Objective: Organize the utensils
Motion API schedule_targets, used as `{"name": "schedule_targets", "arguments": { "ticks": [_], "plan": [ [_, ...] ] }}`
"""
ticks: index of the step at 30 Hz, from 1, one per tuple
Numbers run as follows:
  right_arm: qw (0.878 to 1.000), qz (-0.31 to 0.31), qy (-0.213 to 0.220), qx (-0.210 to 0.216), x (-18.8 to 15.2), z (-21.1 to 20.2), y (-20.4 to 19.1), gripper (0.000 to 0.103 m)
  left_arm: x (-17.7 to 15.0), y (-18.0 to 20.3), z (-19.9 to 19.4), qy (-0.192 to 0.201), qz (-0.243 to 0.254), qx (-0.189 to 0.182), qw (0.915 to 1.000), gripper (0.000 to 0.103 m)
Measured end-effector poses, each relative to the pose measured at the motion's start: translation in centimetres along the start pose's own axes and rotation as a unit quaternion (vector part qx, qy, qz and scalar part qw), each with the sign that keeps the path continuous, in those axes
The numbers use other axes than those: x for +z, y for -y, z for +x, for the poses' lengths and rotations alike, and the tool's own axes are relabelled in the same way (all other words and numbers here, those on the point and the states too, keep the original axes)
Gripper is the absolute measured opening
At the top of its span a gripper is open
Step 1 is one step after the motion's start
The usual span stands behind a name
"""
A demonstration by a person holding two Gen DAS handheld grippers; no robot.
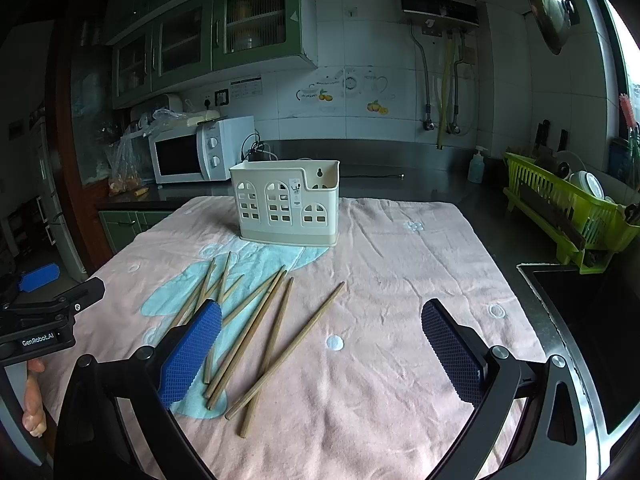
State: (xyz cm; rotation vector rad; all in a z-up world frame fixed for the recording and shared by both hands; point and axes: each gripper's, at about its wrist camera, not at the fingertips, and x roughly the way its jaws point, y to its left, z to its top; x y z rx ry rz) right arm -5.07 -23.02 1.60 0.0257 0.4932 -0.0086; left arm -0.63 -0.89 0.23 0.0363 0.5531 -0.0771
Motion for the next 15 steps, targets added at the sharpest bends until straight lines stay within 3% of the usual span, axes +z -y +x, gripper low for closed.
{"name": "schedule_targets", "arguments": {
  "ticks": [15],
  "plan": [
    [1.000,0.002,0.001,0.002,0.07,-0.19,-0.09,0.097,-0.03,0.06,0.14,-0.001,0.000,0.005,1.0000,0.098]
  ]
}}
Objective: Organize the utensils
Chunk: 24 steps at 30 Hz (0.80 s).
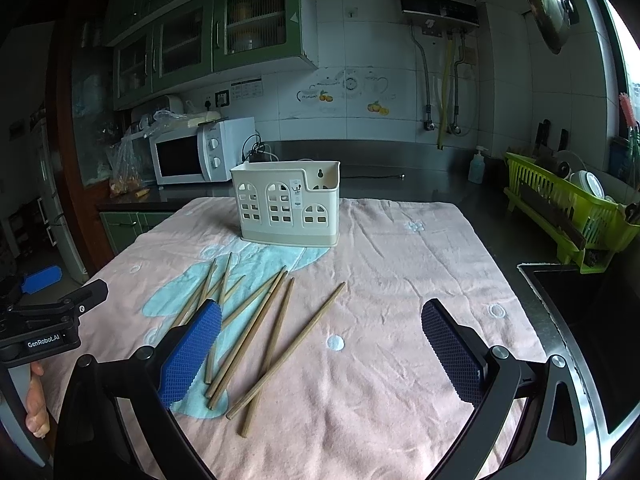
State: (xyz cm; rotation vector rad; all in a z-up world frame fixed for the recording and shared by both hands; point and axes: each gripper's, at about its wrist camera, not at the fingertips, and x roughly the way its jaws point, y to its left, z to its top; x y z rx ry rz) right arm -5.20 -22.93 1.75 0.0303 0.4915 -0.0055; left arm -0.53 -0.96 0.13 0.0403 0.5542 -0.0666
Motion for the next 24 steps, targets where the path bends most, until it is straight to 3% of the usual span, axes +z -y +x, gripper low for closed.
{"name": "schedule_targets", "arguments": {
  "ticks": [24],
  "plan": [
    [0.999,-0.013,-0.039,-0.004,-2.0,1.5,-0.5,0.097,-0.7,-0.4,1.6,-0.016,0.004,0.009,0.9998,0.098]
  ]
}}
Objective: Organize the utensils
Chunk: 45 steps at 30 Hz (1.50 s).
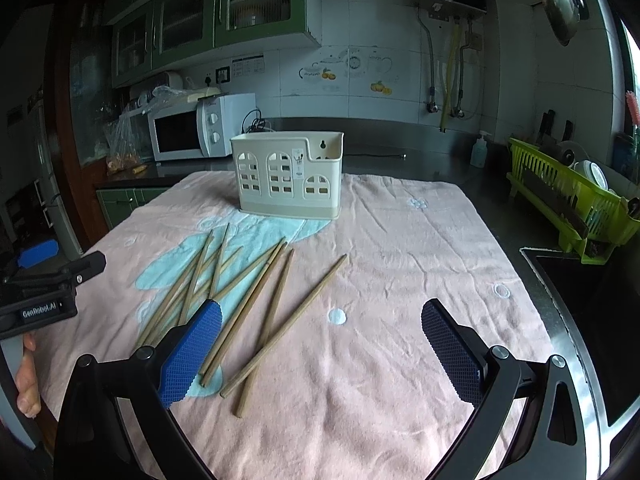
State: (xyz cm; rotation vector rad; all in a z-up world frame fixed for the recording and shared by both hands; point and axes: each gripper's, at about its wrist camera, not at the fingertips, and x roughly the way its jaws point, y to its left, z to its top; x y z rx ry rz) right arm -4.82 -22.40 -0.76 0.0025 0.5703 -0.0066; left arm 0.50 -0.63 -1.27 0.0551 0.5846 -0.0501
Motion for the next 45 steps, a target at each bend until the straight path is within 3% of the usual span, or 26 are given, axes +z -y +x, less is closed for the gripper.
{"name": "schedule_targets", "arguments": {
  "ticks": [14,16,25,31,40,43,45],
  "plan": [
    [0.998,-0.012,-0.055,0.018,-3.4,2.1,-2.6,0.094,-0.9,-1.7,1.5,-0.019,-0.006,0.001,0.9998,0.098],
    [0.997,-0.015,-0.068,0.028,-4.0,2.7,-3.3,0.079,-1.2,-2.0,1.7,-0.023,-0.007,0.002,0.9997,0.098],
    [0.992,0.019,-0.106,0.059,-4.9,4.8,-4.0,0.055,-1.6,-3.3,1.8,-0.026,-0.015,0.002,0.9996,0.088],
    [0.988,0.055,-0.126,0.066,-5.2,6.2,-4.0,0.029,-2.1,-3.7,1.9,-0.030,-0.015,0.003,0.9994,0.087],
    [0.987,0.081,-0.135,0.044,-4.4,7.5,-3.9,0.023,-2.6,-4.2,2.3,-0.038,-0.018,0.002,0.9991,0.087],
    [0.986,0.087,-0.139,0.042,-4.4,7.9,-3.8,0.012,-2.7,-4.2,2.5,-0.038,-0.017,0.000,0.9991,0.087],
    [0.984,0.096,-0.142,0.047,-4.5,8.1,-3.6,0.010,-2.7,-4.1,2.6,-0.038,-0.015,0.000,0.9992,0.087]
  ]
}}
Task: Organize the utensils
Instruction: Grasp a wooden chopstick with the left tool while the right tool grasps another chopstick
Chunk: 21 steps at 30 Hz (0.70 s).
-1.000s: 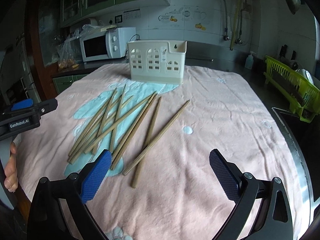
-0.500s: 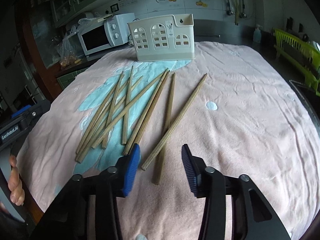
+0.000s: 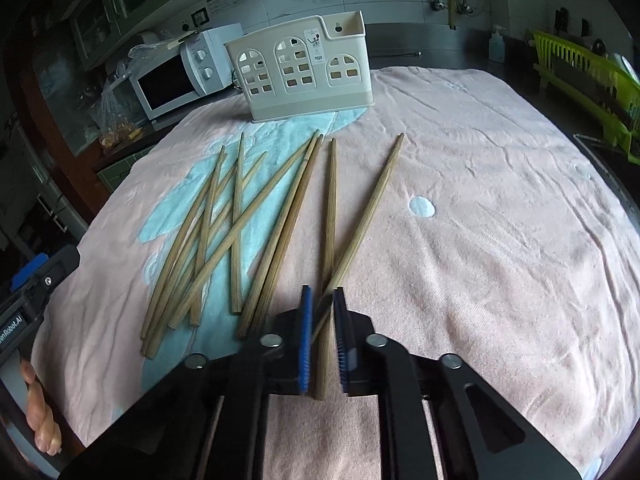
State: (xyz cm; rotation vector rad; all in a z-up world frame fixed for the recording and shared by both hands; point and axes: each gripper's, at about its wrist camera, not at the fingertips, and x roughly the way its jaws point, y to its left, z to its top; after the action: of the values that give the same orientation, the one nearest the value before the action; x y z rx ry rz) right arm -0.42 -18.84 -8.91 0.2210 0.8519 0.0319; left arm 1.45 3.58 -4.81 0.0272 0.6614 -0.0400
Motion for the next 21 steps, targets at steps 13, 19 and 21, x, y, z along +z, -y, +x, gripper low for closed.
{"name": "schedule_targets", "arguments": {
  "ticks": [13,19,21],
  "plan": [
    [1.000,0.006,0.005,-0.013,0.1,-0.9,2.0,0.000,-0.9,0.8,0.0,-0.013,0.013,-0.033,0.9993,0.085],
    [1.000,0.010,0.009,0.001,0.1,-1.4,2.3,0.027,-1.6,2.2,1.0,-0.039,0.028,-0.064,0.9968,0.070],
    [1.000,0.003,0.013,-0.003,0.0,-1.5,2.0,0.030,-1.6,2.7,1.1,-0.040,0.036,-0.071,0.9960,0.068]
  ]
}}
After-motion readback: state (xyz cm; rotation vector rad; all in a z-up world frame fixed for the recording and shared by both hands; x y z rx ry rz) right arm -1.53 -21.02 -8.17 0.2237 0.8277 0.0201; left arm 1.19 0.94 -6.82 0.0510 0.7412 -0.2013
